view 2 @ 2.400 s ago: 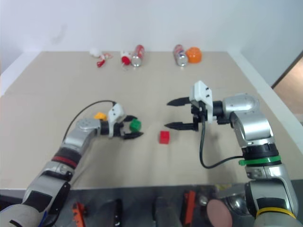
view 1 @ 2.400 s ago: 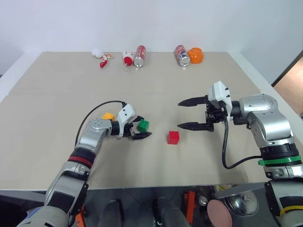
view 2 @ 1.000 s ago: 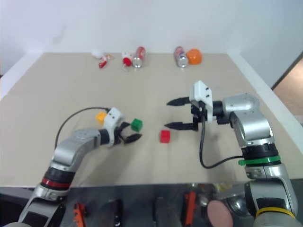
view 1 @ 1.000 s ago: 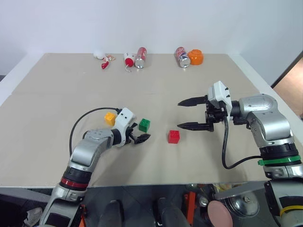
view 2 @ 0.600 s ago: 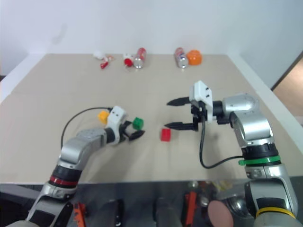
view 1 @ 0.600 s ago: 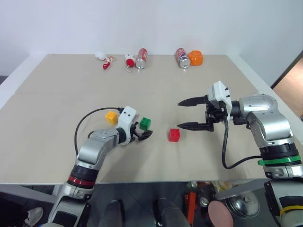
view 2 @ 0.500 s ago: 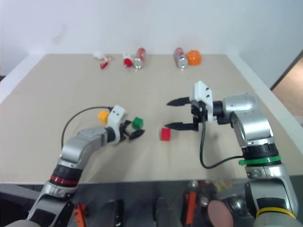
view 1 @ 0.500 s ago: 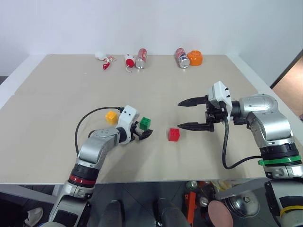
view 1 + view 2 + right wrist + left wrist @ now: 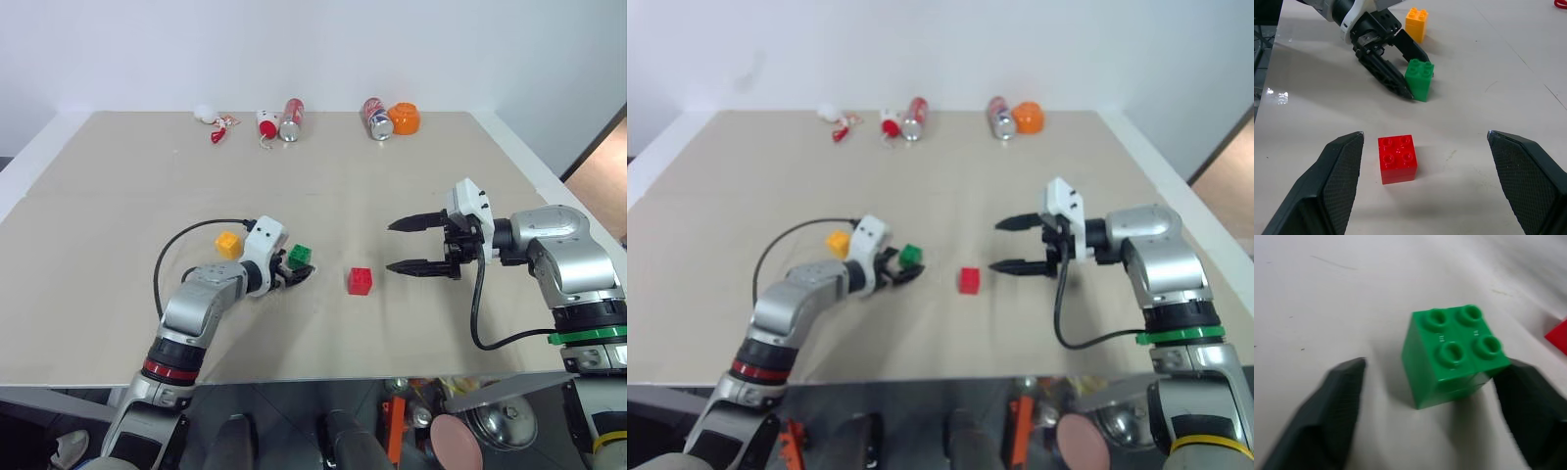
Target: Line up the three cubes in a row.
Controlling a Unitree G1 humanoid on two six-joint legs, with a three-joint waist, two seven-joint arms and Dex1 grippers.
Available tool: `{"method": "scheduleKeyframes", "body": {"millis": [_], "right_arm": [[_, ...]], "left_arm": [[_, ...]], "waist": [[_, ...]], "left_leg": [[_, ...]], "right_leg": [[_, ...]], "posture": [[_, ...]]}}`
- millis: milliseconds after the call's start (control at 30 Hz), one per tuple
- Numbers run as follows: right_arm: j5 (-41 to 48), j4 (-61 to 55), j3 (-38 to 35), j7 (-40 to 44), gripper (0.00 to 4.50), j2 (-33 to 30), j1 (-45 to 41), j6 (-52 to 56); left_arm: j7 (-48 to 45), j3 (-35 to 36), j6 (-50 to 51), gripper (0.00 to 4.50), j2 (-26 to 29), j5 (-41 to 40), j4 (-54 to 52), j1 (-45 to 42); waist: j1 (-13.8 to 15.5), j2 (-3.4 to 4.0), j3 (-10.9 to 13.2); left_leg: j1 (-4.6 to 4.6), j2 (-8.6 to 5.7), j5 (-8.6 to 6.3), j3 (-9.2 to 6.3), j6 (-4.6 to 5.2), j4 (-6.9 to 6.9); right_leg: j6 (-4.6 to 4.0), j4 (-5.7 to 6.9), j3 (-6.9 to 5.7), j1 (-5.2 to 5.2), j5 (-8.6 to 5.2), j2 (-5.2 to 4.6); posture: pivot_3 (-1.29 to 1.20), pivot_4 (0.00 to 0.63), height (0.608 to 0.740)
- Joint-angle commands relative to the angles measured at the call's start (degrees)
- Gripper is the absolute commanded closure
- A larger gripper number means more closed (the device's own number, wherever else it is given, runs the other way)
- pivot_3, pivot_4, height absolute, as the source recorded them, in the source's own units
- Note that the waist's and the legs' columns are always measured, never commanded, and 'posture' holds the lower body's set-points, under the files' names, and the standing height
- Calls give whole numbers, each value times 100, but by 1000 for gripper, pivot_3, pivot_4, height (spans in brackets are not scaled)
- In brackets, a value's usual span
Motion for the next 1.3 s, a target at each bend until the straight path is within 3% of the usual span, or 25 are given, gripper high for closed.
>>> {"method": "scheduleKeyframes", "body": {"millis": [33, 133, 400, 533, 733, 967, 1300], "right_arm": [[36, -88, -184, -1, 314, -80, -65, -38], [26, -63, -159, -2, 314, -57, -90, -35], [28, -82, -100, 19, 314, 21, -179, 9], [148, -261, -159, 132, 314, -63, -137, 155], [171, -358, -224, 160, 314, -168, -12, 218], [296, -665, -349, 99, 314, -286, 202, 396], [478, -1085, -543, -12, 314, -490, 562, 638]], "left_arm": [[-86, 23, 30, 2246, 106, -107, -214, -66], [-84, 24, 19, 3187, 172, -88, -193, -57], [-380, -205, -626, 3186, 539, 83, -75, -101], [-1510, -376, -1829, 3186, 1068, 24, 35, 7], [-2321, -388, -3038, 3186, 1408, 140, 899, -72], [-3242, -531, -4186, 3186, 1310, 205, 1946, -292], [-4306, -757, -4402, 3186, 931, 146, 2426, -677]], "waist": [[0, 0, 0], [0, 0, 0], [-5, 0, 1], [-3, 1, 1], [-1, 1, 1], [3, 1, 1], [-1, 1, 1]], "left_leg": [[0, 0, 0, 0, 0, 0], [-1, 0, 0, -1, 0, -1], [-1, 0, -1, -8, -1, -4], [-4, 0, -1, -8, -1, -4], [-7, 0, -3, -3, -2, -5], [-12, 0, -4, -3, 0, -6], [-14, 0, -5, -3, 1, -5]], "right_leg": [[0, 0, 0, 0, 0, 0], [0, 0, 1, -2, 0, 1], [0, 0, 5, -8, 0, 8], [0, 0, 6, -11, 0, 8], [0, -6, 10, -13, -1, 6], [0, -6, 10, -15, -1, 6], [0, -7, 11, -16, -1, 7]], "posture": [[0, 150, 740], [0, 150, 740], [0, 150, 740], [0, 150, 740], [0, 150, 740], [0, 150, 740], [0, 150, 740]]}}
